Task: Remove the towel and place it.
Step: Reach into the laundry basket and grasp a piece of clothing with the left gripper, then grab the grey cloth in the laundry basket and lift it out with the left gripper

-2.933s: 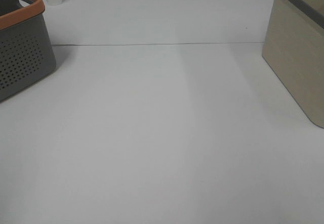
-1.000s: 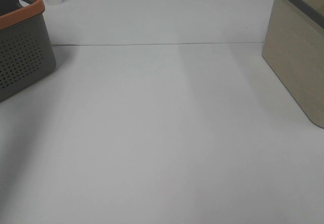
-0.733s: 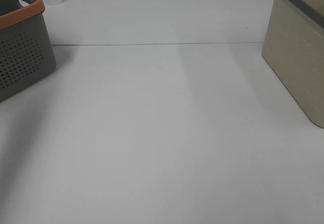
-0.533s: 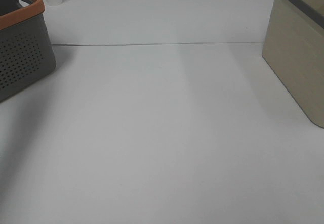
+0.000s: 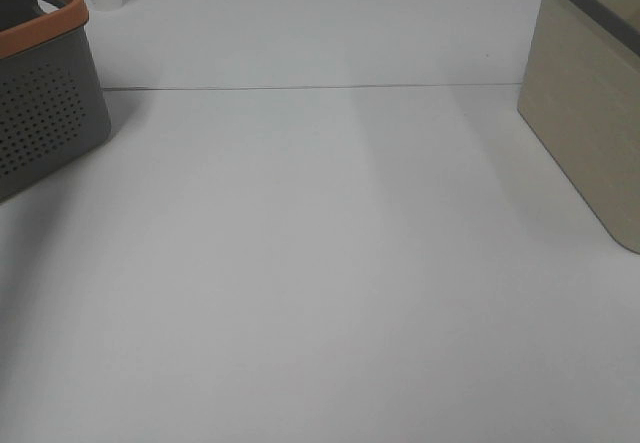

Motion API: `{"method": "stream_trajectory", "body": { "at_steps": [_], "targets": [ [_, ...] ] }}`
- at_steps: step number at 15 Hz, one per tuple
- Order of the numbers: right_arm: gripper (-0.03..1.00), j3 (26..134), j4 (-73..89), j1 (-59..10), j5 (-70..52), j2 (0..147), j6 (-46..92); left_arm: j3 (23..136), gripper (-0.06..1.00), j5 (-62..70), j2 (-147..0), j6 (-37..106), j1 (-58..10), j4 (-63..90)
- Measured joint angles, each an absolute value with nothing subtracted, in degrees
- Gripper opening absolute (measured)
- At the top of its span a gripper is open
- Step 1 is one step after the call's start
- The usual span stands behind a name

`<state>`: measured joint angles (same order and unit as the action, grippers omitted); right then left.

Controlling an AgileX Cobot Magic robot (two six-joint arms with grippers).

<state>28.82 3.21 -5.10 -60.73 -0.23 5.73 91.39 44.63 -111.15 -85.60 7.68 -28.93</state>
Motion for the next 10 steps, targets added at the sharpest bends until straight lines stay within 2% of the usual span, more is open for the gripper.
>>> {"method": "stream_trajectory", "body": {
  "at_steps": [10],
  "targets": [
    [0.71, 28.8, 2.7, -5.1, -60.7, -0.2, 4.8, 91.6, 0.71, 40.6, -117.3, -85.6, 8.0, -27.6]
  ]
}}
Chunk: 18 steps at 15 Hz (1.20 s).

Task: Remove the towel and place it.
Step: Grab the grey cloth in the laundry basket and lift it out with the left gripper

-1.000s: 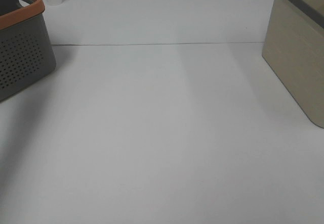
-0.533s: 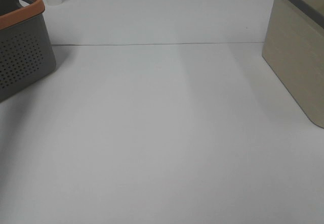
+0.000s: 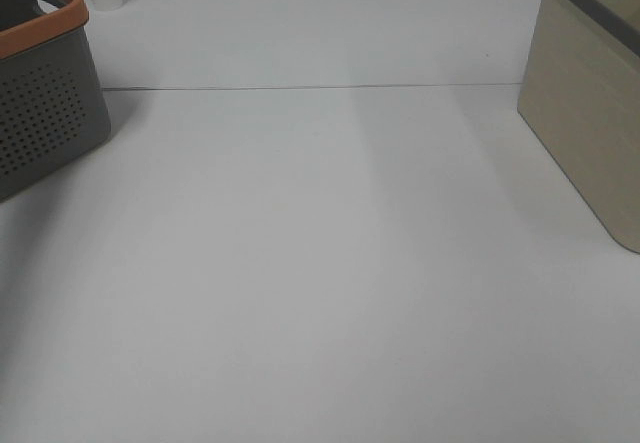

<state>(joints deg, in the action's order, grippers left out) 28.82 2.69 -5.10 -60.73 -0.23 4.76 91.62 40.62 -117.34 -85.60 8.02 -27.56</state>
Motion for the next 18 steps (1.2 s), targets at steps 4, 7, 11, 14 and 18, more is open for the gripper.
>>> {"method": "stream_trajectory", "body": {
  "at_steps": [4, 7, 11, 14, 18],
  "targets": [
    [0.71, 28.8, 2.7, -5.1, -60.7, -0.2, 4.8, 91.6, 0.67, 39.2, -118.0, -86.3, 8.3, -28.1],
    [0.71, 28.8, 2.7, -5.1, -60.7, -0.2, 4.6, 91.7, 0.63, 38.7, -118.1, -87.5, 8.3, -30.0],
    [0.71, 28.8, 2.7, -5.1, -60.7, -0.2, 4.6, 91.7, 0.63, 38.5, -119.3, -87.5, 8.3, -29.7],
    [0.71, 28.8, 2.7, -5.1, -60.7, -0.2, 4.6, 91.7, 0.59, 38.4, -119.5, -87.5, 8.3, -29.3],
    [0.71, 28.8, 2.7, -5.1, -60.7, -0.2, 4.5, 91.7, 0.05, 38.4, -119.2, -87.5, 8.3, -29.3]
  ]
}}
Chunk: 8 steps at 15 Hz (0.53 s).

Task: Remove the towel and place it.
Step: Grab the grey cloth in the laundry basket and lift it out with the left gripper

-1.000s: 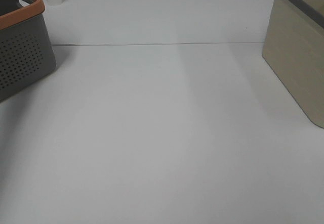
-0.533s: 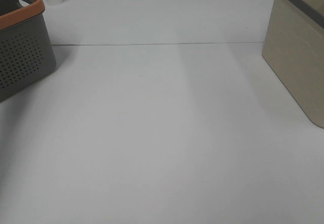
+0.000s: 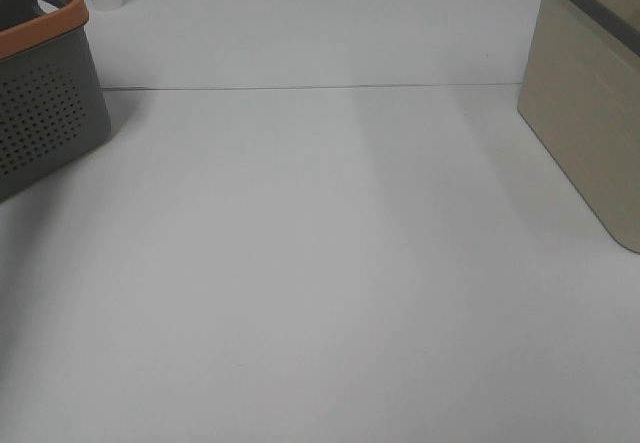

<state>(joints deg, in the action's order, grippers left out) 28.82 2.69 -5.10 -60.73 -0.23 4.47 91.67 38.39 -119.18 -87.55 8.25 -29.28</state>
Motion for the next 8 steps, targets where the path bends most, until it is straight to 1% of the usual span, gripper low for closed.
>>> {"method": "stream_trajectory", "body": {
  "at_steps": [1, 4, 8],
  "targets": [
    [0.71, 28.8, 2.7, -5.1, -60.7, -0.2, 4.5, 91.7, 0.0, 38.4, -118.7, -87.5, 8.3, -29.9],
    [0.71, 28.8, 2.7, -5.1, -60.7, -0.2, 4.5, 91.7, 0.0, 37.5, -115.3, -87.5, 8.3, -32.7],
    [0.71, 28.8, 2.7, -5.1, -60.7, -0.2, 4.5, 91.7, 0.0, 29.0, -109.7, -87.5, 8.3, -35.8]
  ]
}}
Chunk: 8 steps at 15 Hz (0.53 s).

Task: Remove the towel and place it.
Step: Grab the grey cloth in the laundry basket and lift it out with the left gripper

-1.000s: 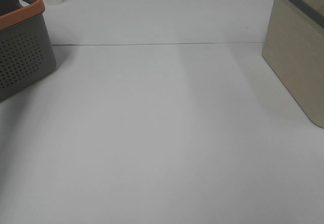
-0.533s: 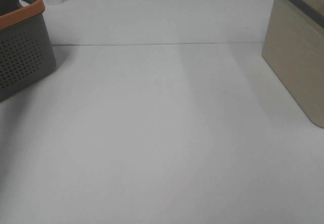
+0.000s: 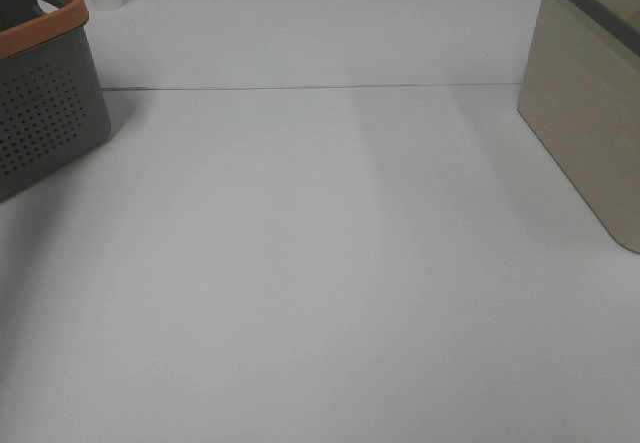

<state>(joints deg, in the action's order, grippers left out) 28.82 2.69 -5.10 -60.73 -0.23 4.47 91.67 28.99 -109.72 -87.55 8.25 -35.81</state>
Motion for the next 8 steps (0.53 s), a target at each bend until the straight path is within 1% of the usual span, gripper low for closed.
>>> {"method": "stream_trajectory", "body": {
  "at_steps": [4, 8],
  "targets": [
    [0.71, 28.8, 2.7, -5.1, -60.7, -0.2, 4.5, 91.7, 0.0, 21.7, -104.6, -85.0, 8.3, -36.5],
    [0.71, 28.8, 2.7, -5.1, -60.7, -0.2, 4.5, 91.9, 0.0, 10.3, -99.4, -84.2, 8.3, -40.0]
  ]
}}
